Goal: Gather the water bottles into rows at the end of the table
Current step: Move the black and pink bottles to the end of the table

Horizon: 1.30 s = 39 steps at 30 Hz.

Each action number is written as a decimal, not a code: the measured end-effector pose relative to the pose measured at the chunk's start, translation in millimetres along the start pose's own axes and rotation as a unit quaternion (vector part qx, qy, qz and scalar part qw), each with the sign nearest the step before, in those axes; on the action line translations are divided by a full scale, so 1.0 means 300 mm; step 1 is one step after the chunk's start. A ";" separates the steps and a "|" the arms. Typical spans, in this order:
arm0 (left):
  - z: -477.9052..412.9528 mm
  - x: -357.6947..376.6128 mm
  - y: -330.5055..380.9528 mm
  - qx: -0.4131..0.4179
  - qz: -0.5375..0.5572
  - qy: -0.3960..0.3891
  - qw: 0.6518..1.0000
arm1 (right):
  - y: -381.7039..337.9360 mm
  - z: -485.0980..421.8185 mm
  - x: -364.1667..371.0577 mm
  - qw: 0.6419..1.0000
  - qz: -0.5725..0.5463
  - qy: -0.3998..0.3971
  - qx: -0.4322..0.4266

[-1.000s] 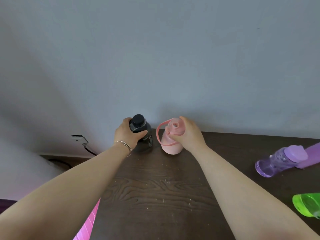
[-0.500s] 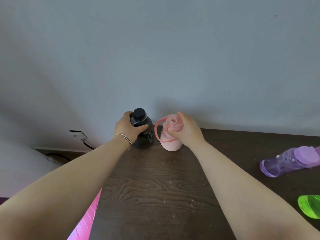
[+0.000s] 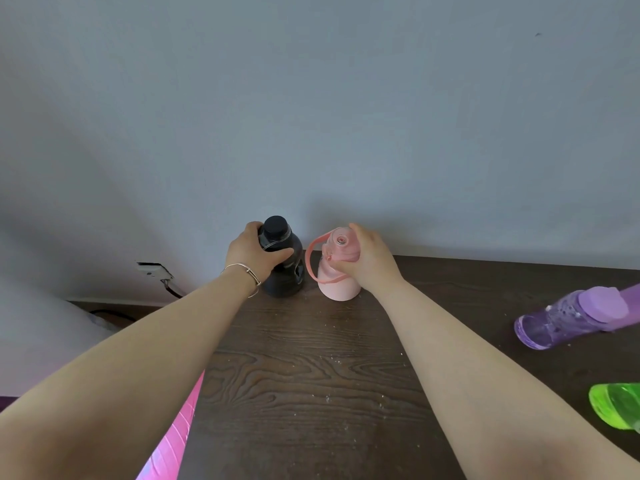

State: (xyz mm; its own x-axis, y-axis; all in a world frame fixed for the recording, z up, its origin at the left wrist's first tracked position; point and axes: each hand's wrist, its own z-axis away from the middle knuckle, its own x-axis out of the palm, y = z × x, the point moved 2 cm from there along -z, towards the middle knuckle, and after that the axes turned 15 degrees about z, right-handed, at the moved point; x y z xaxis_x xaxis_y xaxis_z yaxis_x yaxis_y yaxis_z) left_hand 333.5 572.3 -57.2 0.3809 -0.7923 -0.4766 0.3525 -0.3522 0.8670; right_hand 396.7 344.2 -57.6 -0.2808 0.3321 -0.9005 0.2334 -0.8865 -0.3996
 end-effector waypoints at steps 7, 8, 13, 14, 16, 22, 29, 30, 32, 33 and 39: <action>0.003 0.009 0.011 0.004 -0.039 -0.028 0.999 | -0.016 0.008 0.000 0.999 0.035 -0.020 0.009; 0.009 0.010 0.013 0.005 -0.050 -0.029 0.998 | -0.020 0.013 -0.001 0.998 0.055 -0.018 0.007; 0.070 0.013 0.014 0.030 -0.144 -0.030 0.989 | -0.044 0.061 -0.018 0.986 0.168 0.008 -0.004; 0.089 0.009 0.014 0.049 -0.183 -0.024 0.982 | -0.048 0.077 -0.024 0.980 0.199 0.018 -0.013; 0.132 0.000 0.017 0.092 -0.260 -0.014 0.961 | -0.058 0.114 -0.040 0.968 0.245 0.041 -0.029; 0.272 -0.045 0.026 0.163 -0.399 -0.043 0.901 | -0.068 0.251 -0.055 0.946 0.315 0.058 -0.043; 0.442 -0.059 0.008 0.175 -0.413 -0.093 0.889 | -0.037 0.494 -0.037 0.946 0.319 0.060 -0.006; 0.465 -0.053 0.007 0.175 -0.414 -0.098 0.888 | -0.027 0.529 -0.032 0.949 0.310 0.057 0.003; 0.514 -0.038 0.008 0.176 -0.415 -0.105 0.887 | -0.003 0.596 -0.022 0.952 0.302 0.052 0.018; 0.539 -0.028 0.011 0.178 -0.416 -0.108 0.885 | 0.010 0.625 -0.021 0.952 0.301 0.050 0.022; 0.652 0.051 0.091 0.222 -0.426 -0.110 0.870 | 0.129 0.746 -0.082 0.952 0.293 0.068 0.052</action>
State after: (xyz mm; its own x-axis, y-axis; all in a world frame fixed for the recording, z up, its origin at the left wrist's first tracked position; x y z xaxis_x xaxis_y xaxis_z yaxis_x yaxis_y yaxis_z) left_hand 181.7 453.1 -12.5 -0.0470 -0.2083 -0.9769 0.0424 -0.9775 0.2064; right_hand 204.2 229.5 -12.8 -0.0068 -0.1963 -0.9805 0.2175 -0.9574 0.1901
